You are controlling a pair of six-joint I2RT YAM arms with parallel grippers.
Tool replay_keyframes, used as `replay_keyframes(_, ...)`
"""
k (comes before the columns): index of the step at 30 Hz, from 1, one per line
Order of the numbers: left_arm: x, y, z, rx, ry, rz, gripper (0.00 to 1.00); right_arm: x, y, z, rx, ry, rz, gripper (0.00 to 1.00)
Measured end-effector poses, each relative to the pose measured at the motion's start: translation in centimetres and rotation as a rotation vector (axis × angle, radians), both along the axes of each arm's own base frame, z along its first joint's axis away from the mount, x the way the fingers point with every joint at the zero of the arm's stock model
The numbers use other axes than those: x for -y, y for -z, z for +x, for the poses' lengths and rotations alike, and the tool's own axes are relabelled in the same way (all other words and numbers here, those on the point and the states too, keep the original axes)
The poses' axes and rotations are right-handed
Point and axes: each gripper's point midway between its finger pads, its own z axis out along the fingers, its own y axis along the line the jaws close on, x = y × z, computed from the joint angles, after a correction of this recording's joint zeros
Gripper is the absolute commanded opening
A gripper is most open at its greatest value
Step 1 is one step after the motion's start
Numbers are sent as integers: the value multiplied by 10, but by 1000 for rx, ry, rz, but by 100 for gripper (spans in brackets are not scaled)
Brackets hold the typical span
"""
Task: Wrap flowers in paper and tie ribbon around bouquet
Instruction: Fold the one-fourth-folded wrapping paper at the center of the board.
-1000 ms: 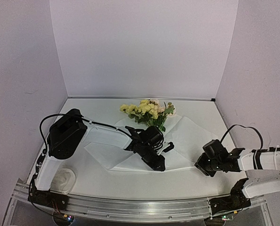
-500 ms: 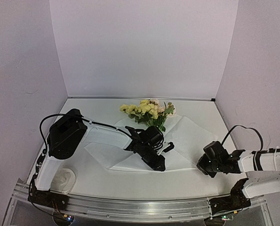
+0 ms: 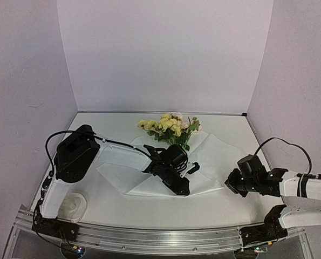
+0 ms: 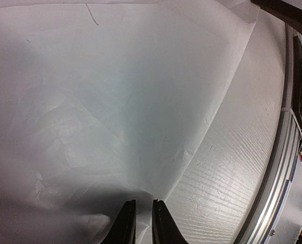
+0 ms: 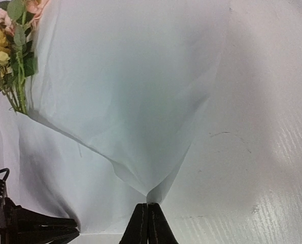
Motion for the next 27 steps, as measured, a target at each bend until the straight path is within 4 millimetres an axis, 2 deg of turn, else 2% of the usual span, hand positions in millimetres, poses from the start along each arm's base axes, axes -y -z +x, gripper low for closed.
replay_keyframes(8,-1,1,3,15,-11,8,13,-25,-27,9,53,-98,28,0)
replay_keyframes(15,0,2,4,44,-23,20,13,-54,-58,15,103,-199,65,0)
replay_keyframes(20,1,3,4,57,-39,28,13,-74,-71,16,125,-269,69,0)
replay_keyframes(23,2,3,5,61,-45,28,13,-77,-75,16,139,-297,56,0)
replay_keyframes(27,3,3,6,70,-48,23,13,-67,-73,13,148,-326,-24,0)
